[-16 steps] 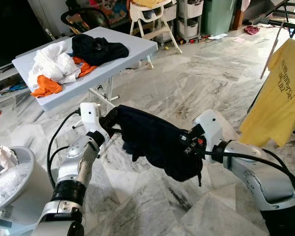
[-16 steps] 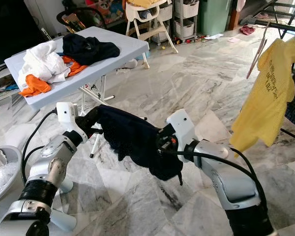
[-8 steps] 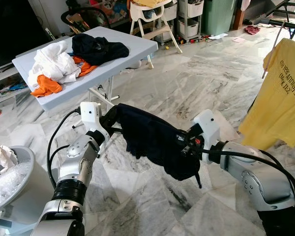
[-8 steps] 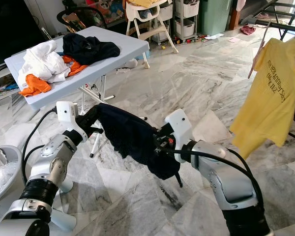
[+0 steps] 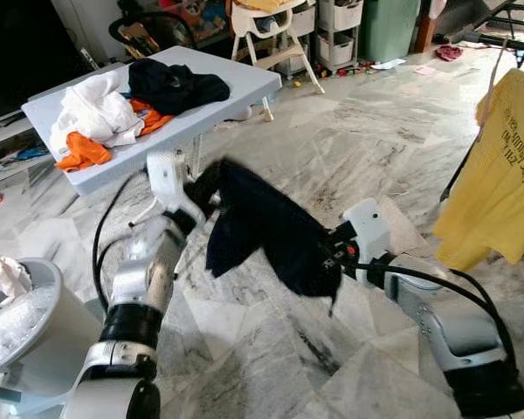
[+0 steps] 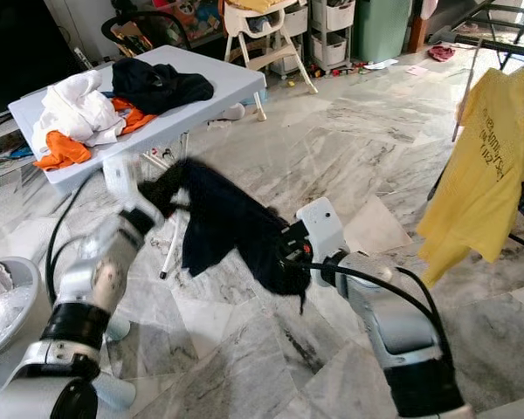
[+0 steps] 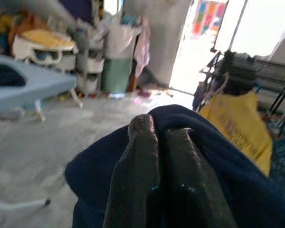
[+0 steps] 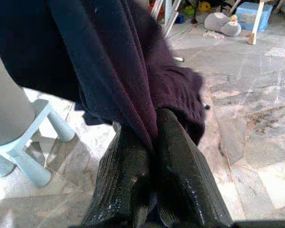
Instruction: Hang hanger
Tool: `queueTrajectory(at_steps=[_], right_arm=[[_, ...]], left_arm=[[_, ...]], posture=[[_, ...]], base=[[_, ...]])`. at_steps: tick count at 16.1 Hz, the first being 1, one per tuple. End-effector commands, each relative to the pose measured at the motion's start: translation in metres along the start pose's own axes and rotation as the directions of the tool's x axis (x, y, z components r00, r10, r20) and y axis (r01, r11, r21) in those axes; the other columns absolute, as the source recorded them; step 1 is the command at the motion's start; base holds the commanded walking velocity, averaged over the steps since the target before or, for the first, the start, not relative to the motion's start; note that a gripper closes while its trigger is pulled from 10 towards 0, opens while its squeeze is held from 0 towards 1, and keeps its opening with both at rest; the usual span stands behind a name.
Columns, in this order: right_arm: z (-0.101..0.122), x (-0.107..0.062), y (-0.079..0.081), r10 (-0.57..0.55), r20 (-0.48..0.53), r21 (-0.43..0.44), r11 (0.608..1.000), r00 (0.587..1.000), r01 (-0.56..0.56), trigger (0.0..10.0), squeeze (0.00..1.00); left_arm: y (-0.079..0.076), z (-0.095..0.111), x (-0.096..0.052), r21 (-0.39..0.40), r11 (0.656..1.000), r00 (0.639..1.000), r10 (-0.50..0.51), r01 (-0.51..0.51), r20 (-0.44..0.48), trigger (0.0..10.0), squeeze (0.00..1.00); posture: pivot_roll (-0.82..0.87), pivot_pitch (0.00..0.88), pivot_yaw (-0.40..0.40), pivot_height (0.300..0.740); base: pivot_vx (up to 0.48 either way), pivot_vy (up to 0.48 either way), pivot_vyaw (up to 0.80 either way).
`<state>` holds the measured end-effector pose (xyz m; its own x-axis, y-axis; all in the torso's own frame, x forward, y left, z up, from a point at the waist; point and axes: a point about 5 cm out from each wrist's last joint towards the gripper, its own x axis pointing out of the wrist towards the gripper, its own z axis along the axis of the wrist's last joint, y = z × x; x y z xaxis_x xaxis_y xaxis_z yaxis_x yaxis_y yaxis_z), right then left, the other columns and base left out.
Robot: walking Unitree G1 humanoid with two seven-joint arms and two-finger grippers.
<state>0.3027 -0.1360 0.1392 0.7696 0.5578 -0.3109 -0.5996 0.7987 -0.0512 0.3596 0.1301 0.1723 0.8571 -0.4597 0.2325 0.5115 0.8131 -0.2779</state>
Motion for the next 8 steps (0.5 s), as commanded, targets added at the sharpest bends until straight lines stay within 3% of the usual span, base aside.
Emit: queueTrajectory(at_steps=[1,2,8], right_arm=[[0.002,0.003,-0.001,-0.015,0.005,-0.008,1.0,1.0,0.015,10.0,0.37],[0.001,0.004,-0.001,-0.019,0.007,0.003,1.0,1.0,0.019,10.0,1.0],[-0.001,0.008,-0.008,-0.039,0.036,0.044,0.998,0.999,0.037,10.0,1.0]], left_arm=[[0.005,0.018,0.001,0.018,1.0,0.998,0.013,-0.014,0.056,0.0,0.0],[0.005,0.019,0.001,0.018,1.0,0.998,0.011,-0.012,0.059,0.0,0.0],[-0.001,0.034,0.005,0.004,1.0,0.996,-0.005,0.005,0.089,0.0,0.0]], posture=[[-0.18,0.001,0.168,0.74],[-0.18,0.0,0.168,0.74],[-0.17,0.0,0.165,0.74]], base=[[0.0,0.0,0.0],[0.0,0.0,0.0],[0.0,0.0,0.0]])
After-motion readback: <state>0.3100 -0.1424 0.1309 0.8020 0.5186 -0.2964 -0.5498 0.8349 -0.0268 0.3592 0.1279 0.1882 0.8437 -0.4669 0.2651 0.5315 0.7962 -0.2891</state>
